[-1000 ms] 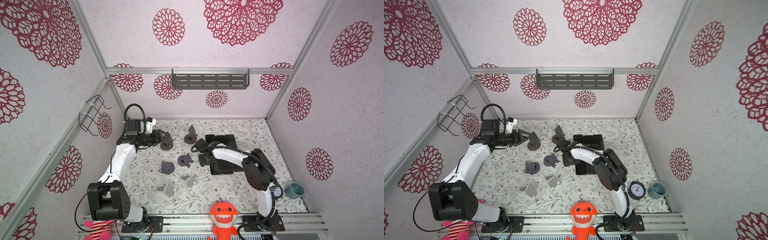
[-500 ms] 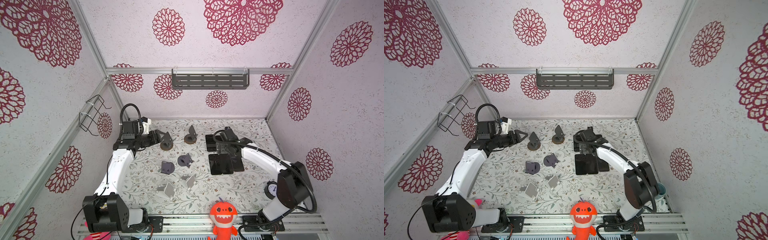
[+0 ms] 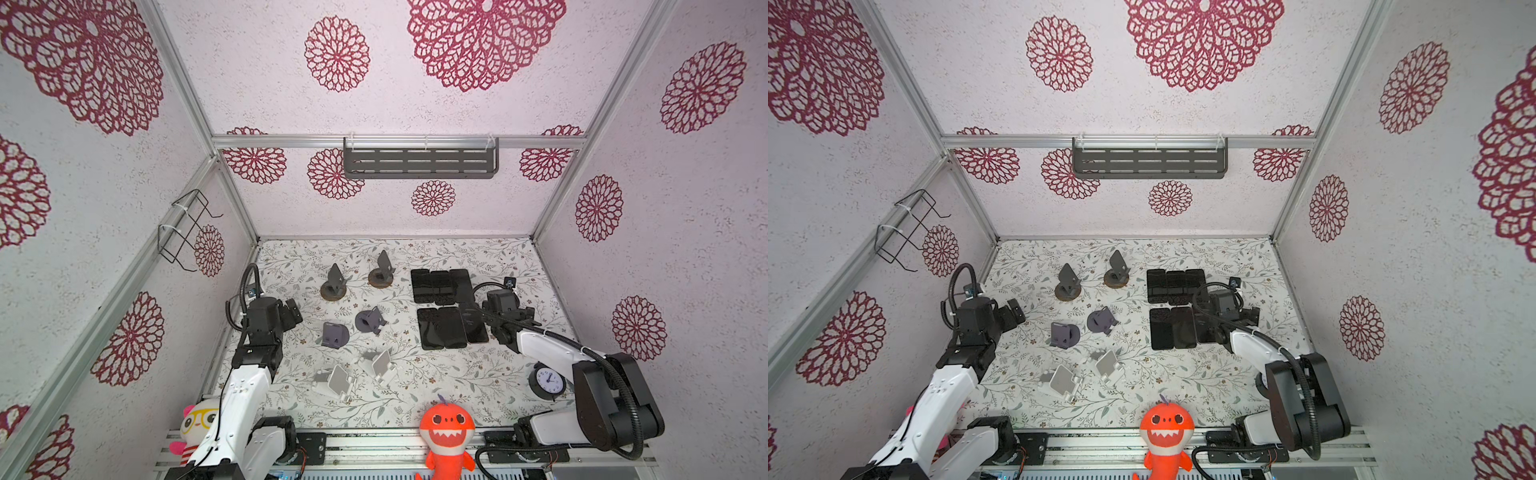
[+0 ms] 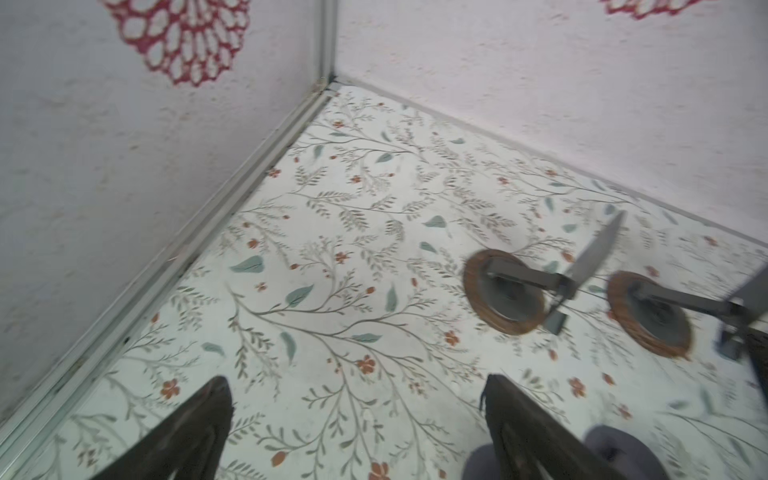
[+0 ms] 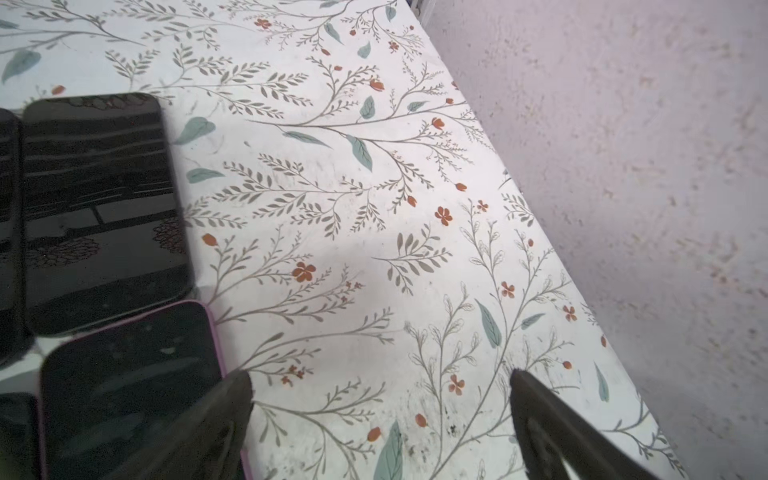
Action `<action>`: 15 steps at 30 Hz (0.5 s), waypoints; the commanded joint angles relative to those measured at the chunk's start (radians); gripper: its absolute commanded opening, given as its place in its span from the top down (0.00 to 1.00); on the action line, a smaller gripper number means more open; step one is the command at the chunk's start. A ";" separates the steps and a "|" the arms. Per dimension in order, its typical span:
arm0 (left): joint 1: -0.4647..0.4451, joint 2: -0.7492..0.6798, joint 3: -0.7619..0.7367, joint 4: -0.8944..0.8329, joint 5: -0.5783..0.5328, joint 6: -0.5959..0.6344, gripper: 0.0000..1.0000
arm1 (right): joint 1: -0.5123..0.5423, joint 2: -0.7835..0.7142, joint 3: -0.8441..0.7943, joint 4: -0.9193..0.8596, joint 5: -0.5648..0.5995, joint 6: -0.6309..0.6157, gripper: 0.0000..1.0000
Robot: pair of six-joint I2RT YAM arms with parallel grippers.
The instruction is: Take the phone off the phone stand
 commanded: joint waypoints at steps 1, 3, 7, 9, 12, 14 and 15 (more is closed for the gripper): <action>0.004 0.028 -0.072 0.298 -0.172 0.110 0.03 | -0.001 0.001 -0.024 0.252 0.082 -0.087 0.01; 0.007 0.085 -0.094 0.388 -0.164 0.141 0.03 | -0.002 0.028 -0.082 0.408 0.082 -0.123 0.01; 0.009 0.212 -0.134 0.604 -0.073 0.193 0.02 | -0.002 0.065 -0.173 0.648 0.079 -0.152 0.01; 0.010 0.292 -0.136 0.692 -0.072 0.206 0.02 | 0.000 0.081 -0.173 0.662 0.079 -0.159 0.01; 0.013 0.393 -0.104 0.751 -0.076 0.212 0.02 | -0.003 0.080 -0.177 0.675 0.051 -0.182 0.01; 0.014 0.418 -0.087 0.764 -0.053 0.209 0.02 | -0.001 0.064 -0.202 0.708 0.039 -0.193 0.01; 0.015 0.445 -0.088 0.813 -0.053 0.216 0.02 | -0.001 0.053 -0.221 0.737 0.039 -0.201 0.01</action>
